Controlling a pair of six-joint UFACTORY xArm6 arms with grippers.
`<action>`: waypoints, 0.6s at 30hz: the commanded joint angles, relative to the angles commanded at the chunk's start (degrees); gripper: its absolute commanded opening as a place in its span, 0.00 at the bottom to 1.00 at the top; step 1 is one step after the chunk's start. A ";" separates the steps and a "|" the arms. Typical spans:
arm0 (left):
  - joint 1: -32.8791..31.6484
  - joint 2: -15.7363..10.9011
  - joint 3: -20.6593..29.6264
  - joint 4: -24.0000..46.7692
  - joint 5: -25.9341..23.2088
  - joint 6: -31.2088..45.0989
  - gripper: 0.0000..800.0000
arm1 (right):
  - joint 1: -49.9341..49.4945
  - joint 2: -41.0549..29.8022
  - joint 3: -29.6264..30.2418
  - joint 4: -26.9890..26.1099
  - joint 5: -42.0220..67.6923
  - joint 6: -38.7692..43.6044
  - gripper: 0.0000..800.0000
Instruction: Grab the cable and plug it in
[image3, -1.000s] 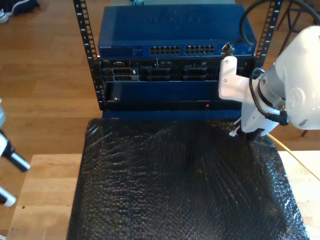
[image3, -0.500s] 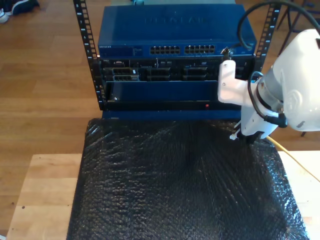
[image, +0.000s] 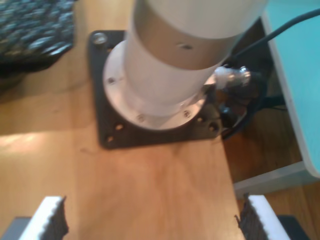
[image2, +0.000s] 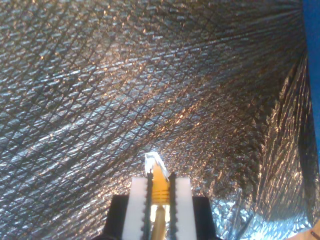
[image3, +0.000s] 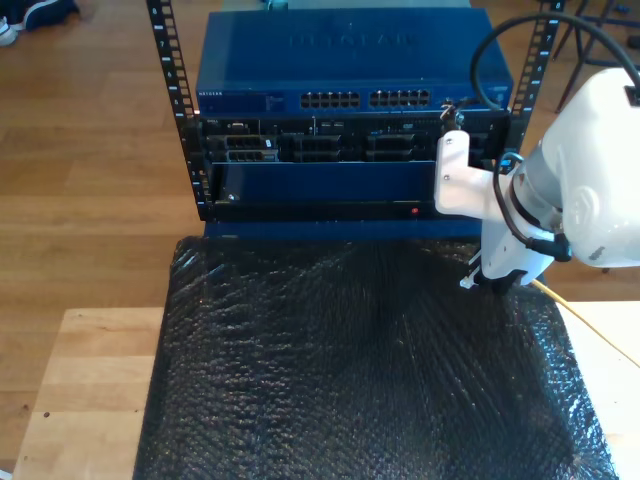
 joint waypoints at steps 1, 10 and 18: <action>0.26 -0.62 1.05 0.35 -0.09 0.53 1.00 | 0.00 0.00 0.09 0.09 0.00 0.00 0.00; 2.81 -4.48 10.02 3.52 -8.18 1.76 1.00 | -0.09 0.53 0.26 0.09 -0.09 0.00 0.00; 6.68 -5.54 11.60 3.87 -10.46 3.78 1.00 | -0.09 0.53 0.18 0.09 -0.18 0.00 0.00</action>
